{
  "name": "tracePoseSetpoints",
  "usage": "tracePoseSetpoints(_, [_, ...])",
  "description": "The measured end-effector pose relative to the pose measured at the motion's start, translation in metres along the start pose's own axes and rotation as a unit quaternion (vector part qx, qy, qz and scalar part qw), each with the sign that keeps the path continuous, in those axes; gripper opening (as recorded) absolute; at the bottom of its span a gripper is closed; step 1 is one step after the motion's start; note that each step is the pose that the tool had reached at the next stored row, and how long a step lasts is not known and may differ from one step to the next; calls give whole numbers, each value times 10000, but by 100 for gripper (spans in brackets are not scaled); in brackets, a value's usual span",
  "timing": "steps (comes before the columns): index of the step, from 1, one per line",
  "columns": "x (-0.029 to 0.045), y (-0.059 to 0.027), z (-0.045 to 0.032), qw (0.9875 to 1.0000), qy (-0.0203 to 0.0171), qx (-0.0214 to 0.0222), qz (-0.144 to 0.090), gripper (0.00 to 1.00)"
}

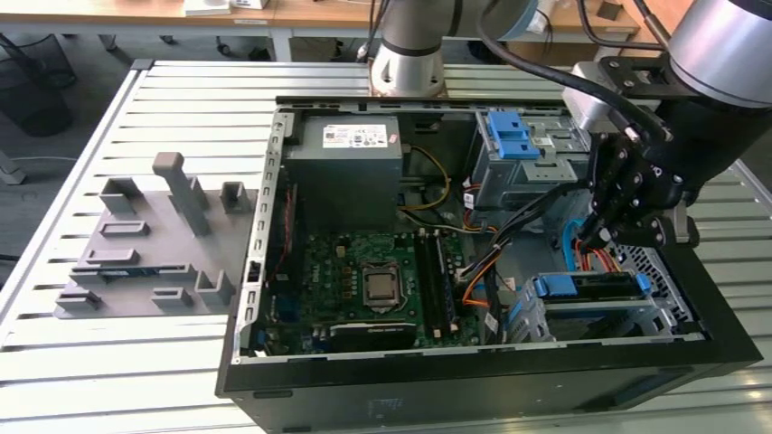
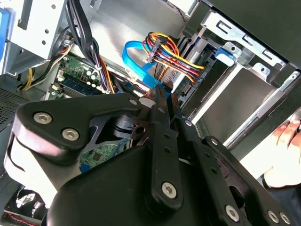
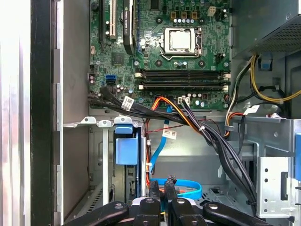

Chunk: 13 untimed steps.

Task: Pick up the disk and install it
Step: 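Insert the second disk wire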

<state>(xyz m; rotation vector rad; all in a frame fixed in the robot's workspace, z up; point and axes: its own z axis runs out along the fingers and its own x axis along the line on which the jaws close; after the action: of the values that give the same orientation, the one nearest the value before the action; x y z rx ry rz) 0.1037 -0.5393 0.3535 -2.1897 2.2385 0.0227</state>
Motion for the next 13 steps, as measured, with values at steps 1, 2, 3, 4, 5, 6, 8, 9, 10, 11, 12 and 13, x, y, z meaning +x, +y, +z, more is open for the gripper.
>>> tracePoseSetpoints(1, [9,-1,8,10000,0,0,0,16])
tracePoseSetpoints(2, [19,-1,17,10000,0,0,0,16])
tracePoseSetpoints(3, [29,-1,25,10000,-1,0,0,16])
tracePoseSetpoints(4, [40,-2,32,10000,0,0,0,16])
tracePoseSetpoints(5, [51,-2,39,10000,-1,0,0,16])
tracePoseSetpoints(6, [61,-2,44,10000,-1,0,0,16])
tracePoseSetpoints(8, [80,-3,50,10000,0,0,0,16])
tracePoseSetpoints(9, [89,-3,53,10000,-1,0,0,16])
tracePoseSetpoints(10, [99,-3,56,10000,-1,0,0,16])
tracePoseSetpoints(11, [108,-3,58,10000,-1,0,0,16])
tracePoseSetpoints(12, [117,-3,60,10000,-1,0,0,16])
tracePoseSetpoints(13, [127,-4,63,10000,-1,0,0,16])
